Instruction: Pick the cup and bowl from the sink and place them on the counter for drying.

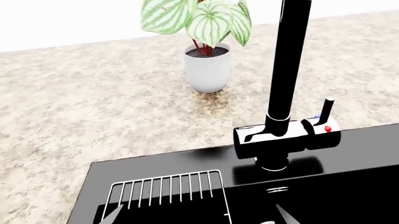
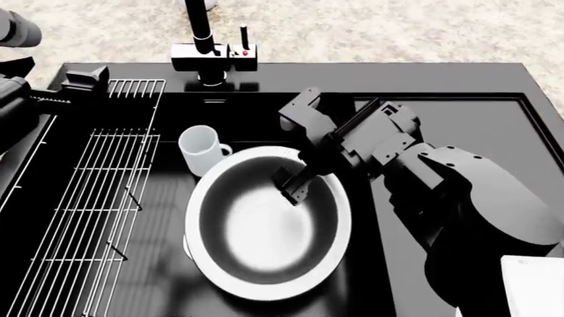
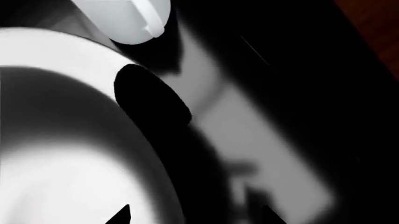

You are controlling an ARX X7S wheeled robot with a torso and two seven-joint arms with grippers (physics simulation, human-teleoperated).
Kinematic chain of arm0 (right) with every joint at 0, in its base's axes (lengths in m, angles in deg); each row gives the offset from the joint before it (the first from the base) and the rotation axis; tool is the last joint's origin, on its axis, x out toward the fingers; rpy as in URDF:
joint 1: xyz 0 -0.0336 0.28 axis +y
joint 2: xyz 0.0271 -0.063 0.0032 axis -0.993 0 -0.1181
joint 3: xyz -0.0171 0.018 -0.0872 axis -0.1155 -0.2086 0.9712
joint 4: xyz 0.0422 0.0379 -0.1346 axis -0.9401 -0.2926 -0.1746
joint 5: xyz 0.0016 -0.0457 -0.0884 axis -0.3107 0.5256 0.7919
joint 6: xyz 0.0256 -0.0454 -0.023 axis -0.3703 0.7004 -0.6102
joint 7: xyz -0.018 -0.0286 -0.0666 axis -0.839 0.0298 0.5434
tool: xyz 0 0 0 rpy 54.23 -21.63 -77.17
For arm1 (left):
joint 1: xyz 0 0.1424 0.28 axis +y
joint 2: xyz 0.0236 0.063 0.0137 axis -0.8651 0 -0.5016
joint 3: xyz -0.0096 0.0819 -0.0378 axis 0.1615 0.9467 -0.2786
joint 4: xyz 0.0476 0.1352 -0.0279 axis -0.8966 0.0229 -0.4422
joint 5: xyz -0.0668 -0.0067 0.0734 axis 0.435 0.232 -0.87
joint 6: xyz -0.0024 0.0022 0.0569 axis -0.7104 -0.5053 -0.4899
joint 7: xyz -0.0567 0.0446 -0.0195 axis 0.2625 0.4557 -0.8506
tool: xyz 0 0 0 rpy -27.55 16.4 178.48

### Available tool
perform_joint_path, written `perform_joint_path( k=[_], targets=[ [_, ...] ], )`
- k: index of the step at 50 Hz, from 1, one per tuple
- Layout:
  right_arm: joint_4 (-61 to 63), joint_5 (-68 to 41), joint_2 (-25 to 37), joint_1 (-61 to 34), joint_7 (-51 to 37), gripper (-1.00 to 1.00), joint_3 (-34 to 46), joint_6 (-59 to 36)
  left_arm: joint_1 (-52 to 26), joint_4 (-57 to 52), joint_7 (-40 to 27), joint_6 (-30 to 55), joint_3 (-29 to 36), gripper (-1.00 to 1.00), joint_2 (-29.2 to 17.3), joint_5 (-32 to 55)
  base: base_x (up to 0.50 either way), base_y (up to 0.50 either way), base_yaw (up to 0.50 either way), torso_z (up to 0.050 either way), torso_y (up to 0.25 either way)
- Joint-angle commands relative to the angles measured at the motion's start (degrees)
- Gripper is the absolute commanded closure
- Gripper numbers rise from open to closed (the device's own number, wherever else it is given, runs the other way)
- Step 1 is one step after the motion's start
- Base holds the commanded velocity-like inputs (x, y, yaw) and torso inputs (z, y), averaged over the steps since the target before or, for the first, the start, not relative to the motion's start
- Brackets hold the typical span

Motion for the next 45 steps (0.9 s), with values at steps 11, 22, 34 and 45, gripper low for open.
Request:
perform_joint_path(
  k=[11,22,34,45],
  targets=[
    [0.1,0.52,0.0,-0.63,0.61,1.0,-0.12,1.74,1.19,-1.37,-5.35,0.8,-0.73,-1.0,2.92,1.6,0.0,0.0,0.0,0.001,-0.013],
    [0.93,0.02,0.0,-2.94,2.75,1.0,0.22,1.6,2.16,-1.83,-6.57,1.42,-2.34,-1.0,2.64,3.4,0.0,0.0,0.0,0.0,0.0],
    [0.88,0.76,0.0,-6.61,9.3,1.0,0.2,2.83,2.94,-1.95,-11.24,2.16,-5.0,-1.0,0.12,10.85,0.0,0.0,0.0,0.0,0.0],
    [-4.67,-2.32,0.03,-11.57,11.57,1.0,-2.8,2.97,4.39,-1.68,-12.78,1.12,-6.33,-1.0,-1.01,13.36,0.0,0.0,0.0,0.0,0.0]
  ],
)
